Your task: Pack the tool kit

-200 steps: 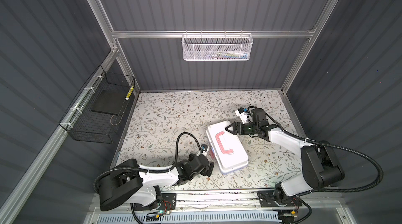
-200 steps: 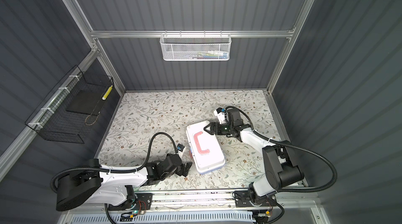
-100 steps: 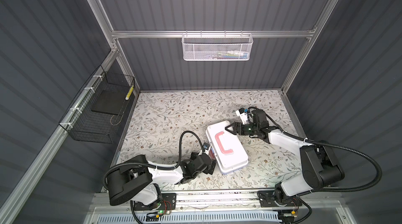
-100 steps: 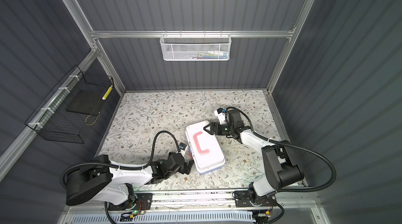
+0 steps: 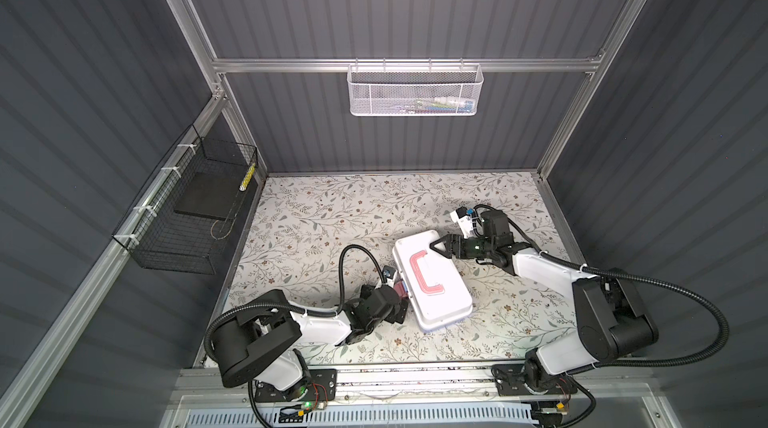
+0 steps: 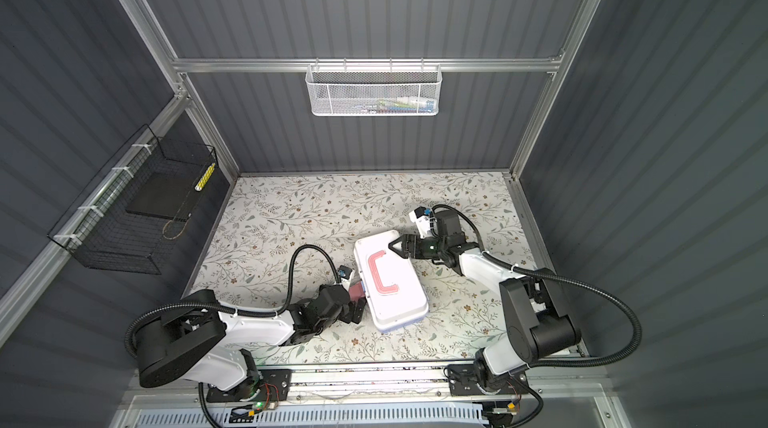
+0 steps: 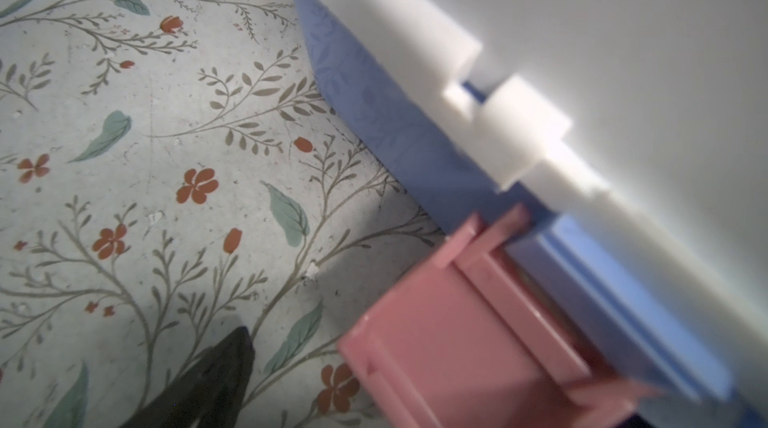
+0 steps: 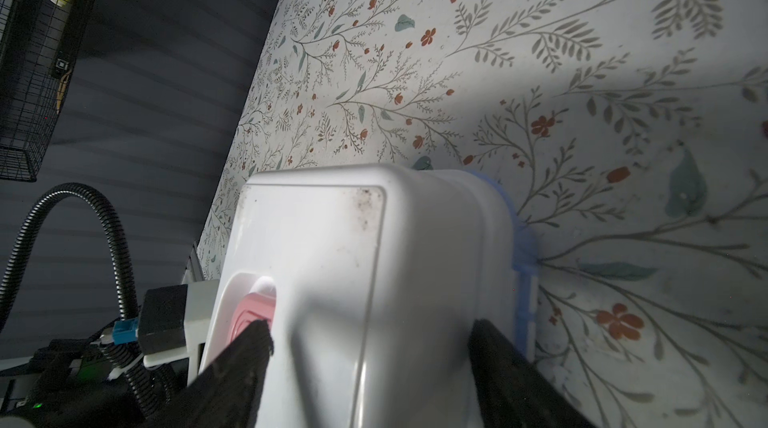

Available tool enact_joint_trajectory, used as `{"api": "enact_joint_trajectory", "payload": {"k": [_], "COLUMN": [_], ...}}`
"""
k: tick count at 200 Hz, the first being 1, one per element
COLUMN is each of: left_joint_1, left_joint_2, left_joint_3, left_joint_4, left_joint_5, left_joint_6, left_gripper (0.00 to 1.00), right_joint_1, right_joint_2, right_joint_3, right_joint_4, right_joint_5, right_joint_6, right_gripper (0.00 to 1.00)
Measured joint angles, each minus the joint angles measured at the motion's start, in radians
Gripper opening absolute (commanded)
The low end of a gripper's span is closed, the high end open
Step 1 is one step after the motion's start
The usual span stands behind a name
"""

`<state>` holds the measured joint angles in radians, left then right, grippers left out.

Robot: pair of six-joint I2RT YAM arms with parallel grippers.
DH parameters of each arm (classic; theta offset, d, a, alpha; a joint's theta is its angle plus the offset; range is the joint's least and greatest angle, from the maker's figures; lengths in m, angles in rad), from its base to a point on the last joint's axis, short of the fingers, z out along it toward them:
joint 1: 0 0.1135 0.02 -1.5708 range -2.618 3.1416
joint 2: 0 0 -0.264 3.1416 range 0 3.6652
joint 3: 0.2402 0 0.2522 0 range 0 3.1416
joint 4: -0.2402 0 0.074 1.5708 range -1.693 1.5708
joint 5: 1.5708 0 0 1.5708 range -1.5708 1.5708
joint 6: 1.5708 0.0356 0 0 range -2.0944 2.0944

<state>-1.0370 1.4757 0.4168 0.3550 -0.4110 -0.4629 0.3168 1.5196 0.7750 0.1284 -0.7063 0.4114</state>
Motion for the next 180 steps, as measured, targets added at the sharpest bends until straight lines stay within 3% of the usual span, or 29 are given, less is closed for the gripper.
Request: {"api": "enact_joint_trajectory", "payload": {"k": [53, 99, 180], "left_joint_1": [0.007, 0.033, 0.098], "left_joint_2": [-0.101, -0.112, -0.232], "left_joint_3": [-0.01, 0.053, 0.043], "left_joint_4": [-0.112, -0.204, -0.19], "left_joint_5": [-0.058, -0.091, 0.036], "left_joint_6": [-0.034, -0.062, -0.171], "left_gripper": [1.0, 0.94, 0.89], "right_joint_1": [0.0, 0.0, 0.0], "right_joint_2": [0.003, 0.004, 0.004], "right_joint_3": [0.0, -0.003, -0.016], "right_joint_4": [0.006, 0.015, 0.045], "right_joint_5": [-0.002, -0.002, -0.005], "right_joint_6": [0.001, 0.001, 0.008], "right_gripper": [0.77, 0.78, 0.78]}}
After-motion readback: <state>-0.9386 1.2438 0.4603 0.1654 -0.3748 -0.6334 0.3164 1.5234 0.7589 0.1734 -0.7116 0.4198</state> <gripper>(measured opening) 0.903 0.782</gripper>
